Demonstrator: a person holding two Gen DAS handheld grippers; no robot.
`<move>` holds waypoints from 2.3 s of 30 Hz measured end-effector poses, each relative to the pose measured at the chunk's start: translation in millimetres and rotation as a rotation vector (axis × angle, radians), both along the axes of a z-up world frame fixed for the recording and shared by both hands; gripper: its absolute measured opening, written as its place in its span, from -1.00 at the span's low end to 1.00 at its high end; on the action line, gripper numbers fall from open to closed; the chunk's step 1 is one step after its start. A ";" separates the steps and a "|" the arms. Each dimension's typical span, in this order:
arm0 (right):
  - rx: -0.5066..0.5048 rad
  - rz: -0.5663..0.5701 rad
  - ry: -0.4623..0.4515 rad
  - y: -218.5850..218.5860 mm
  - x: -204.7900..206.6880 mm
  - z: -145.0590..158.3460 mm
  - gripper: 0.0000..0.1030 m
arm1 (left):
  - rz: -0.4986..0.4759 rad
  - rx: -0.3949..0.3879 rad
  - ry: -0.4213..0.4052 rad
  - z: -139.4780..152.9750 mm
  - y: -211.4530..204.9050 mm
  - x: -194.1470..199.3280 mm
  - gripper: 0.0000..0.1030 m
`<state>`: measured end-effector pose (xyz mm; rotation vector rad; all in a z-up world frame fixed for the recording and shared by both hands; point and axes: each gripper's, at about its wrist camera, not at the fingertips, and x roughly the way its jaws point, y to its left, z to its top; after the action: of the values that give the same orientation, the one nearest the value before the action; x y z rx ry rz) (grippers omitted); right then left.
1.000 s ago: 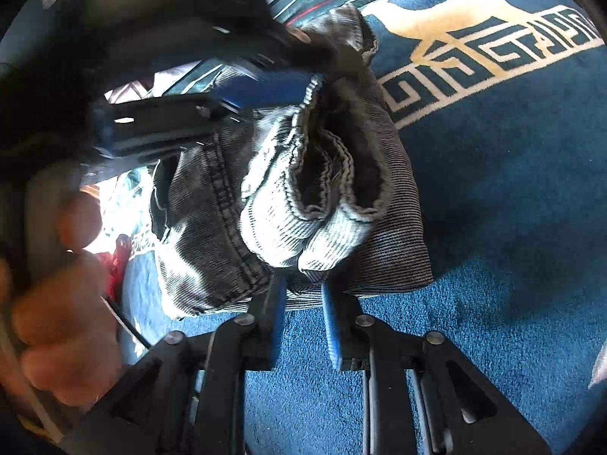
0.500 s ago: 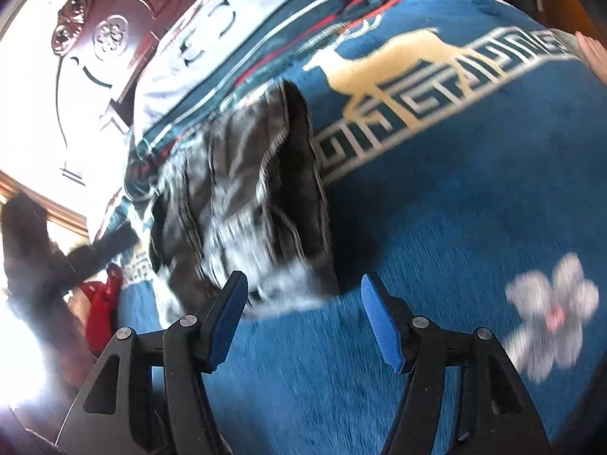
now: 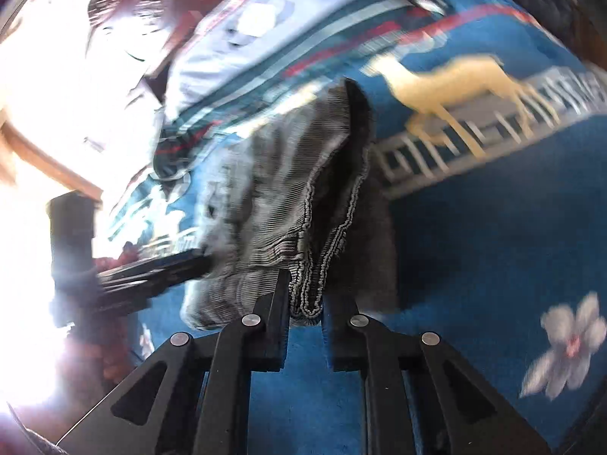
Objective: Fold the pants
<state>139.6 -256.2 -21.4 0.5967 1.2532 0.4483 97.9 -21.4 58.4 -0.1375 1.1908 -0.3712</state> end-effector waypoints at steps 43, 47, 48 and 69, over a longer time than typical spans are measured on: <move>-0.172 -0.066 -0.030 -17.0 117.2 -35.5 -0.35 | 0.259 0.008 -0.112 -10.1 40.9 46.6 0.45; -0.169 0.015 -0.099 -14.0 73.7 2.5 -0.33 | 0.253 -0.055 -0.148 6.9 43.0 14.7 0.45; -0.173 0.031 -0.108 -8.0 65.3 7.0 -0.33 | 0.252 -0.065 -0.145 7.0 41.3 6.8 0.45; -0.251 0.070 -0.130 15.1 9.0 -4.1 0.10 | 0.224 0.166 -0.136 -19.5 -7.9 -29.9 0.55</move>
<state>148.7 -241.1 -25.6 0.3073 1.1857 0.3745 68.0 -29.2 38.9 -0.0992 1.0546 -0.0831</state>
